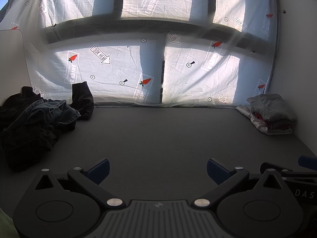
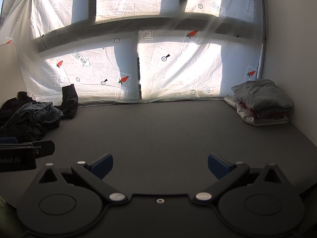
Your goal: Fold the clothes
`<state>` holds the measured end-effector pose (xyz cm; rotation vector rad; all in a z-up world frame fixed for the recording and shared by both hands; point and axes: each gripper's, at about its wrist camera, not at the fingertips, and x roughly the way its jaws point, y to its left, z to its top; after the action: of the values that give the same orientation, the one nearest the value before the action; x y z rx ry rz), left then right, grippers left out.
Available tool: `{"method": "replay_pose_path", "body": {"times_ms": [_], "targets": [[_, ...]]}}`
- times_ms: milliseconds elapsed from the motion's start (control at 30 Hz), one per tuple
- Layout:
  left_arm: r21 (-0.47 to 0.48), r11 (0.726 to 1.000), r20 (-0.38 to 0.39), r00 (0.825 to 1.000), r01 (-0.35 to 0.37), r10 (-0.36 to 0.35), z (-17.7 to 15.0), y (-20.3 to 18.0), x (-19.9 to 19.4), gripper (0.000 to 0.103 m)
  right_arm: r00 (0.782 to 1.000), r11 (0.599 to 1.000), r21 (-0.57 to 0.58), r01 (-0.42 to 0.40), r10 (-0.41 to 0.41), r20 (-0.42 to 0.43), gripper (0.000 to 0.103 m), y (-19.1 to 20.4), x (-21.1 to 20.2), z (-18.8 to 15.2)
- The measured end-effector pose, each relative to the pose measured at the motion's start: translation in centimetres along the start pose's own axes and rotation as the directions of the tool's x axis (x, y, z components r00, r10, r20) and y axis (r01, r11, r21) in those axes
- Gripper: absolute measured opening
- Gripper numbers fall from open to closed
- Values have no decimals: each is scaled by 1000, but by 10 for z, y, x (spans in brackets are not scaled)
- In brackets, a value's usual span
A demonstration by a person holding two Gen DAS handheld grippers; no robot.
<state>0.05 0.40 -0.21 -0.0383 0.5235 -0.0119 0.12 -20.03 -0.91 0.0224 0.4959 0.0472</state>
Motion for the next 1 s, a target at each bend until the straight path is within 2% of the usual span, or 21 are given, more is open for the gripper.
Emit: {"method": "replay_pose_path", "body": {"times_ms": [633, 800, 1000], "targets": [[25, 1000, -9, 1000, -13, 13, 3, -2, 6, 103, 1000, 1000, 17, 21, -21, -5, 103, -2, 3, 4], [4, 1000, -30, 1000, -4, 4, 3, -6, 16, 103, 1000, 1000, 7, 22, -22, -12, 103, -5, 8, 5], [-34, 999, -31, 999, -26, 25, 13, -16, 38, 103, 999, 1000, 16, 22, -21, -27, 103, -21, 28, 14]]}}
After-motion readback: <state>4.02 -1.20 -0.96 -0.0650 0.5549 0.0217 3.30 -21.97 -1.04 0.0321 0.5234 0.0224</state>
